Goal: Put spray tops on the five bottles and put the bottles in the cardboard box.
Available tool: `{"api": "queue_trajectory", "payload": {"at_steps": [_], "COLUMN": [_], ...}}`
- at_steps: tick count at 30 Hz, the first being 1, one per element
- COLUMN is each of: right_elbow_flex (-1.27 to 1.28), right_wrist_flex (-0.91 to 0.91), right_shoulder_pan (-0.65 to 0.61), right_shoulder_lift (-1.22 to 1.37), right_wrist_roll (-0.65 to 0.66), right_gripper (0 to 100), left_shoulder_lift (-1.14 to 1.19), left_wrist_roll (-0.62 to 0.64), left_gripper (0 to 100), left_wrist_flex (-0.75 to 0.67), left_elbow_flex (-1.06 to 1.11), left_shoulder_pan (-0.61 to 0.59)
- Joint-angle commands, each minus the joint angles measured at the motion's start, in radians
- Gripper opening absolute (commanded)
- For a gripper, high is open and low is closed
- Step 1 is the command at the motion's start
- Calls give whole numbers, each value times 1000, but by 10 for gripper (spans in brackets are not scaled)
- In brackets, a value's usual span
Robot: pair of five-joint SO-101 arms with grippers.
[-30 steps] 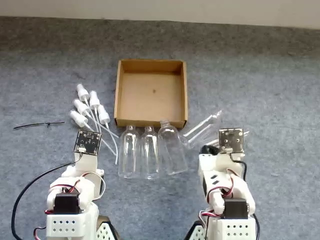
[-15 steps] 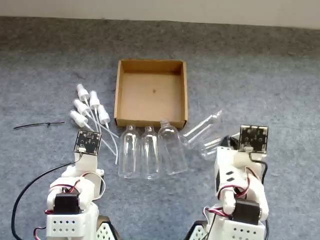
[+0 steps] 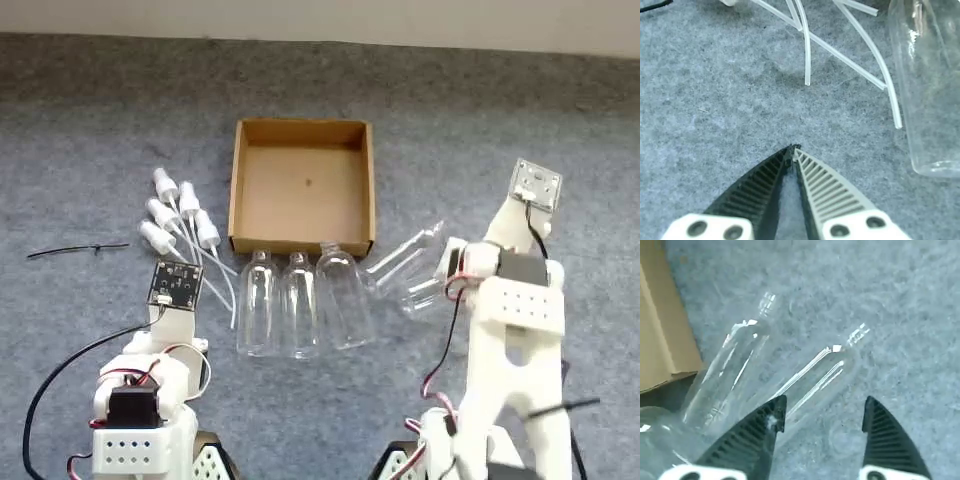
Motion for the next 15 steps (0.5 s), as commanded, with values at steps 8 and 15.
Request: {"api": "queue_trajectory", "payload": {"at_steps": [8, 15], "right_elbow_flex": [-191, -237], "right_wrist_flex": [1, -1], "right_shoulder_pan": [-28, -27], "right_shoulder_lift": [331, 469], "right_wrist_roll": [-258, -322], "right_gripper": [245, 245], "left_shoulder_lift": [-12, -10], "left_wrist_roll": [-3, -3], "left_gripper": [7, 7], "left_wrist_flex": [-14, -14], "left_elbow_flex": [21, 21], "left_shoulder_pan": [13, 13]}}
